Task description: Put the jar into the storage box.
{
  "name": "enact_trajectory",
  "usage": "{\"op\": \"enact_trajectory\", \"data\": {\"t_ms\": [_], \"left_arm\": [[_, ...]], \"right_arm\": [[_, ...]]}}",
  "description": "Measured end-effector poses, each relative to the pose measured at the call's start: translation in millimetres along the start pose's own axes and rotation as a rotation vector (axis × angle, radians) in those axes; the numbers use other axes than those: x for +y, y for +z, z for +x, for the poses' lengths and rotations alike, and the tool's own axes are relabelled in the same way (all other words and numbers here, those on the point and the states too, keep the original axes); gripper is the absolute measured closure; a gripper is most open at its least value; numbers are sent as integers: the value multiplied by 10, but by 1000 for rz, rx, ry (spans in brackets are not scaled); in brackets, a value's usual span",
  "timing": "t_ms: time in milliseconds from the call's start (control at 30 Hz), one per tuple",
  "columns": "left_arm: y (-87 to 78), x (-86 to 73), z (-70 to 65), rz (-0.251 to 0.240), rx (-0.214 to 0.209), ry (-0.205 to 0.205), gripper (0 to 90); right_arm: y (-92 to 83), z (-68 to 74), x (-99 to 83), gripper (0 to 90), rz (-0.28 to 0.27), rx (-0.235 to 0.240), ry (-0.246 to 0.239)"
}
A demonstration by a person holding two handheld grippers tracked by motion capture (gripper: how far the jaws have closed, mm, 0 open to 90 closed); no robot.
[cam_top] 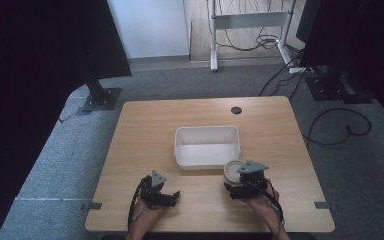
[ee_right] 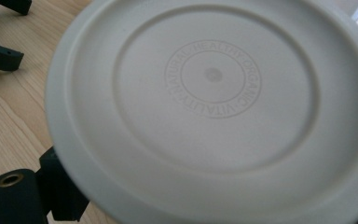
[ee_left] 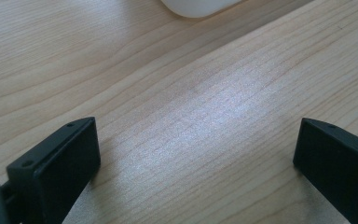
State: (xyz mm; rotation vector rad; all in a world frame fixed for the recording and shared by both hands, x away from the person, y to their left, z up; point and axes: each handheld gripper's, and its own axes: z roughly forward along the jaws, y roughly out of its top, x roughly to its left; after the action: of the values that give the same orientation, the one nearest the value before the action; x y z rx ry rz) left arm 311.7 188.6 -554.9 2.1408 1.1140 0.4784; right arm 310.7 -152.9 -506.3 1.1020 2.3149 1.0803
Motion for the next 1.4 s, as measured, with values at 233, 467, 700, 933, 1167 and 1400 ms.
{"op": "enact_trajectory", "data": {"t_ms": [233,467,700,933,1167,1400], "left_arm": [[0,0,0,0,0,0,1],[0,0,1,0,0,1,1],[-3,1,3,5,1,4,1],[-3,1,4,5,0,6,1],[-2,0,3,3,0,3,1],[-4,1,3,5,0,4,1]], "right_arm": [[33,5,66,96,-6,8,3],[78,20,141,96,-12,15,-1],[136,28,221,96,-12,21,-8],[184,22,301,96,-12,19,-12],[215,29,384,96,-20,21,-14],[271,32,458,96,-17,14,-22]]}}
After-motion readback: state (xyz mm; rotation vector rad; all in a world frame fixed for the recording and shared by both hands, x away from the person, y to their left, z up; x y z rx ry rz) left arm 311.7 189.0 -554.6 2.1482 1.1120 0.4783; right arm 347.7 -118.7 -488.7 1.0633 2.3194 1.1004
